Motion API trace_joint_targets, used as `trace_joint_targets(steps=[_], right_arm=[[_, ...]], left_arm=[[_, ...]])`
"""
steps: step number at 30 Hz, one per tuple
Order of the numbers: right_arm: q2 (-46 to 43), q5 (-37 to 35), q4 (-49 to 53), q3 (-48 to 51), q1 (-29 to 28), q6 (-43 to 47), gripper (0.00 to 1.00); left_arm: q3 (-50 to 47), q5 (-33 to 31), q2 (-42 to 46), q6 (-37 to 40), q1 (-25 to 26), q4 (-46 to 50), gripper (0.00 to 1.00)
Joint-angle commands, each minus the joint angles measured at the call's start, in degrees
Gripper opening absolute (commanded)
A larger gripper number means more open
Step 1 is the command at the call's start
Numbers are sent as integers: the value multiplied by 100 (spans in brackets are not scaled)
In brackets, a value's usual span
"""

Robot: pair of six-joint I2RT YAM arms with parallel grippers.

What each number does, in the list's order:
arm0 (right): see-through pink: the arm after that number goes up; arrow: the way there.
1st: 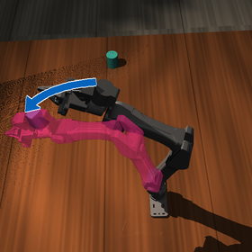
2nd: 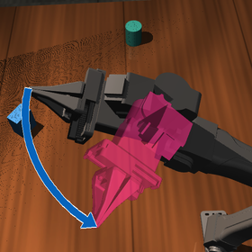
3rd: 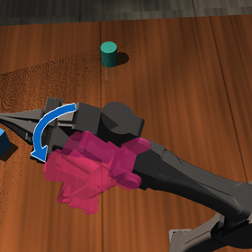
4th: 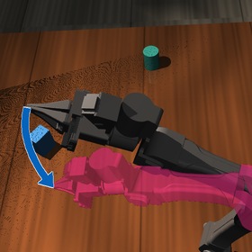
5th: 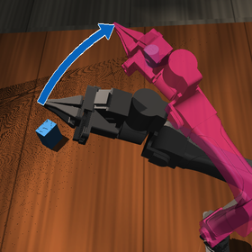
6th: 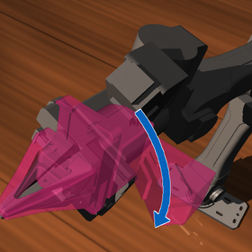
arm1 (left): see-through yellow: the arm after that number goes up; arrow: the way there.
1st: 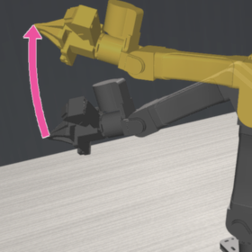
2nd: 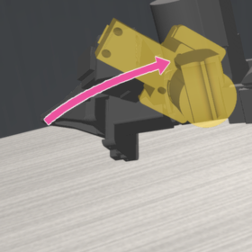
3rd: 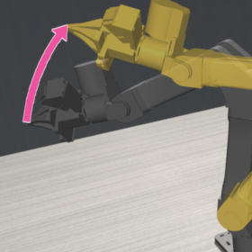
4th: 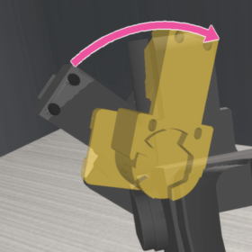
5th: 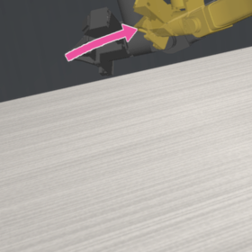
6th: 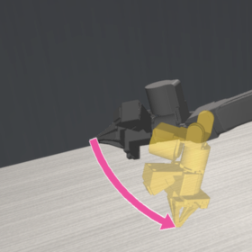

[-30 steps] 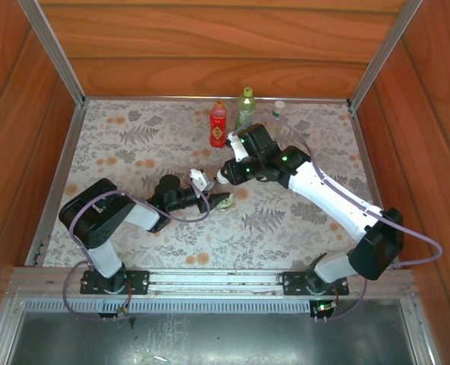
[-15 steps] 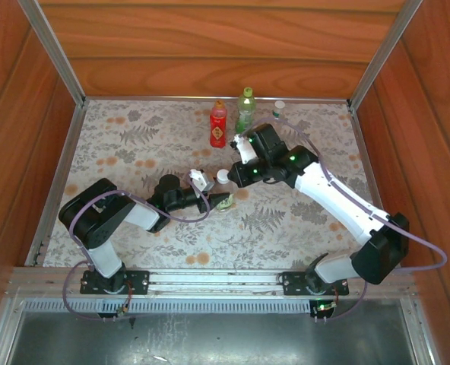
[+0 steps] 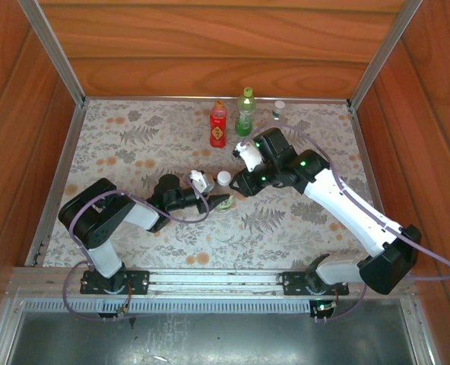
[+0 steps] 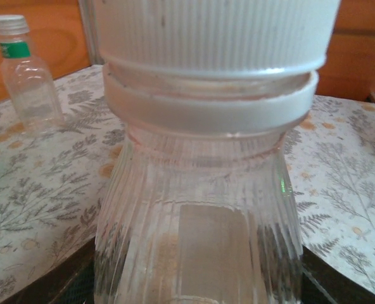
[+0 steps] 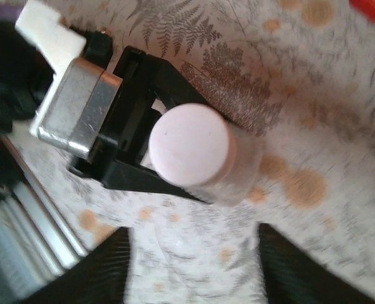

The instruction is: Screw on the bottle caps

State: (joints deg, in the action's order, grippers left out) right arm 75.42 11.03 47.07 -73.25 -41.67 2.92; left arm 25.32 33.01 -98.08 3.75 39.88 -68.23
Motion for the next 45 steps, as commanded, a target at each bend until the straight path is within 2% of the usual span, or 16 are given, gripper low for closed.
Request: trace_joint_targets(steps=[1,4,6,9,13,24,29,33,34,36,40,45], right_arm=[[-131,277,23,177,-17,2358,71],[-52,531,-124,173,-17,3077,73],[143,524,-123,-37,-22,3178,73],[644,202,-209,-602,-3,2004,62],[1290,822,224,-1281,79,1121,45],[1494,1679,654,-1193,252,1037,33],[1433,1769,697,-1039,331,937,25],[1440,1947,759,-1015,339,924,24],[1449,1981,752,-1020,342,885,22],[1468,2080,771,-983,341,819,11],[1379,2210,977,-796,343,764,13],[968,2795,814,-351,326,580,17]], left_arm=[[-253,832,296,469,-73,629,56],[-259,972,459,656,-110,981,56],[-266,971,526,740,-144,1129,56],[-275,940,550,803,-166,1180,57],[-249,919,484,811,-185,1198,57],[-188,974,488,304,-345,1198,57],[-141,1029,448,193,-380,1198,57],[-119,1052,437,186,-390,1198,56],[-114,1053,422,184,-386,1197,57],[-104,984,405,148,-392,1195,56],[-47,945,371,-42,-424,1198,56],[-39,810,379,-102,-440,1198,56]])
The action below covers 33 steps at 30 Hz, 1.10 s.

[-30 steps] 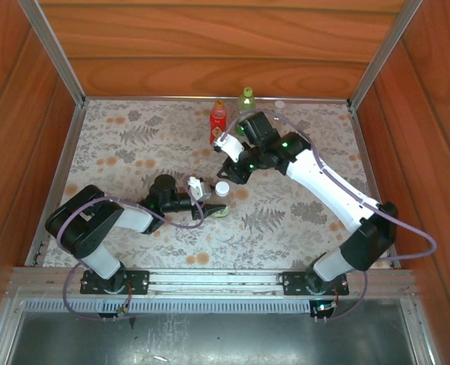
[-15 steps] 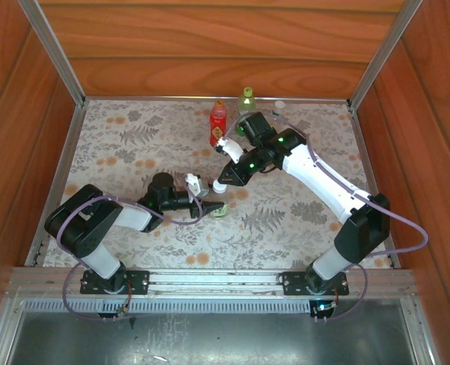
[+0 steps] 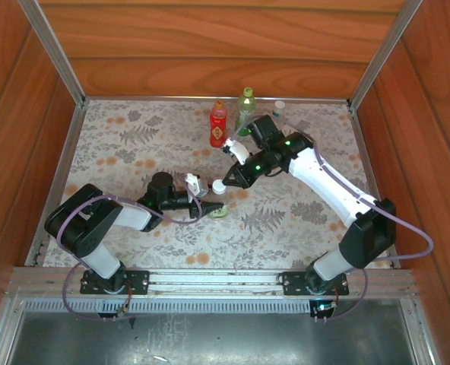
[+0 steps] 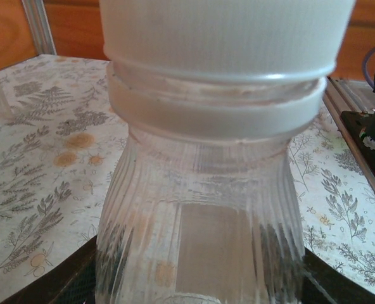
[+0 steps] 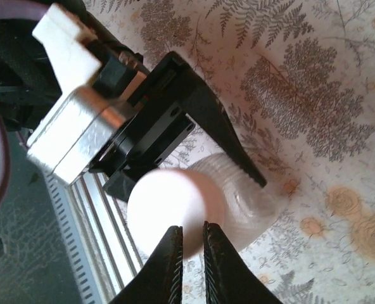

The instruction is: Screw on the bottle caps

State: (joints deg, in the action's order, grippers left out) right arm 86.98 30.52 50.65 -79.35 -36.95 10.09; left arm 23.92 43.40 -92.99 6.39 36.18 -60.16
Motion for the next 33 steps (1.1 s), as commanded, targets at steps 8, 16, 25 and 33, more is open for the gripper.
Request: trace_joint_targets(steps=[8,16,25,33], right_arm=[[-804,102,92,405,-146,194,39],[-1036,-668,-61,511,-339,2937,64],[-467,-746,385,-160,-594,4719,64],[143,-506,843,-788,-733,4940,60]], left_arm=[[31,-224,-70,-1,-73,391,56],[-230,112,103,613,-52,402,57],[-291,203,161,793,-50,419,57],[-290,238,158,793,-50,426,57]])
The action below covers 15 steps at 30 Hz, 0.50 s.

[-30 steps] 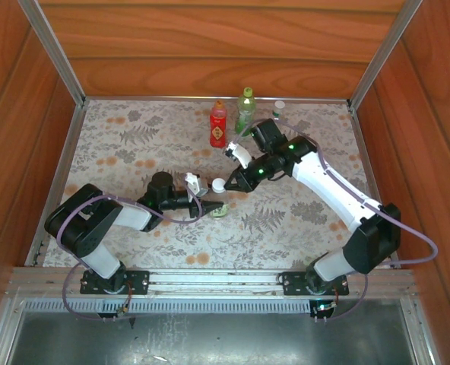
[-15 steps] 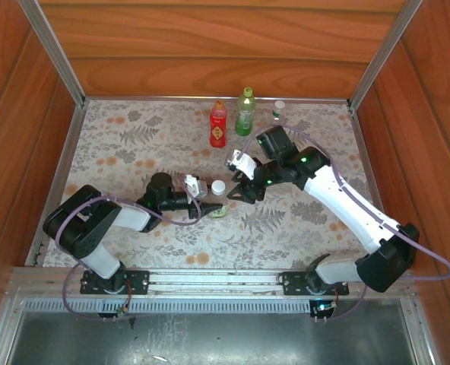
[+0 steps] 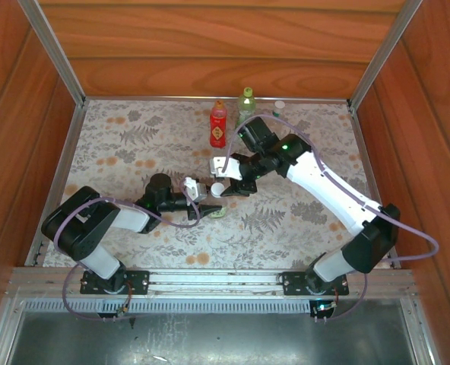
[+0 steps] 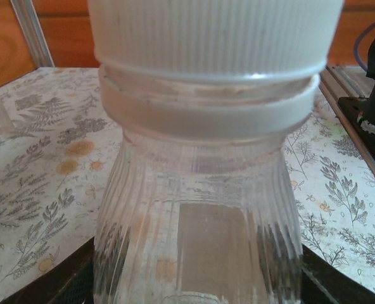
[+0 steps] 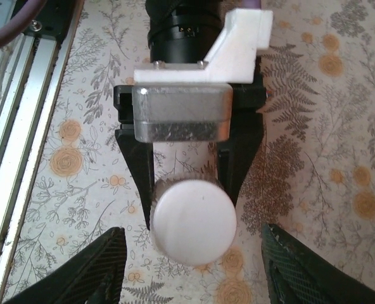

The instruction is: Screw on the bottle caps

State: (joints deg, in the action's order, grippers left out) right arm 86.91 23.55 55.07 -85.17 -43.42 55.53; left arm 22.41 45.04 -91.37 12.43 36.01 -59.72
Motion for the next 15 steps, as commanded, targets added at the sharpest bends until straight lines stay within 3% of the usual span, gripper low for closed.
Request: trace_joint_targets(steps=[1,7,12,15], right_arm=[[207,222,458,-250,-97,419,59],[493,205,780,-379,-142,456,56],[511,176,698,-413,-138,310,44],[535,78,648,-363,-140,301,45]], left_arm=[[-132,71,1,190,-33,378,57],[-152,93,23,183,-33,383,57],[-159,48,53,181,-33,389,57],[-173,40,92,190,-33,391,57]])
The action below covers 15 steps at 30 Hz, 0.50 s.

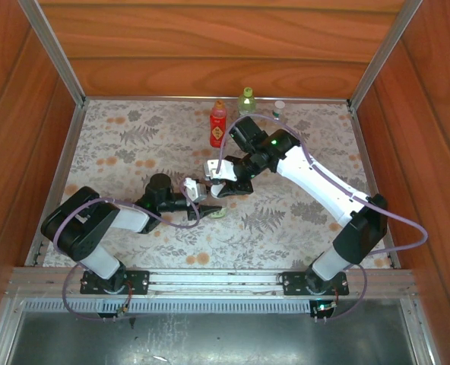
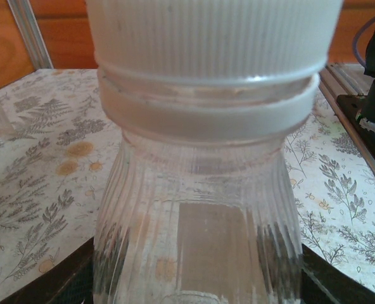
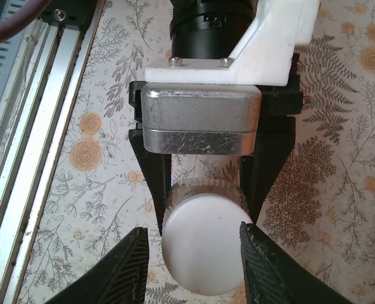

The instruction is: Screw on the bottle caps

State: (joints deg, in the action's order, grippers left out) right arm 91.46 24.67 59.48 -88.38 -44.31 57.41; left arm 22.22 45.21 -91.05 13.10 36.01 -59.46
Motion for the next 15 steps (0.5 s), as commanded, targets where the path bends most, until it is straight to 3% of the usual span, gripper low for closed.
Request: trace_joint_targets(steps=[1,10,15], right_arm=[[91,-102,168,-31,-51,113,48],[209,-122,20,-159,-51,38,52],[240,-12,98,-192,-51,60,48]], left_arm=[[-149,30,61,122,-37,365,57],[-140,39,53,115,-33,366,57],[-139,74,61,103,-33,365,57]])
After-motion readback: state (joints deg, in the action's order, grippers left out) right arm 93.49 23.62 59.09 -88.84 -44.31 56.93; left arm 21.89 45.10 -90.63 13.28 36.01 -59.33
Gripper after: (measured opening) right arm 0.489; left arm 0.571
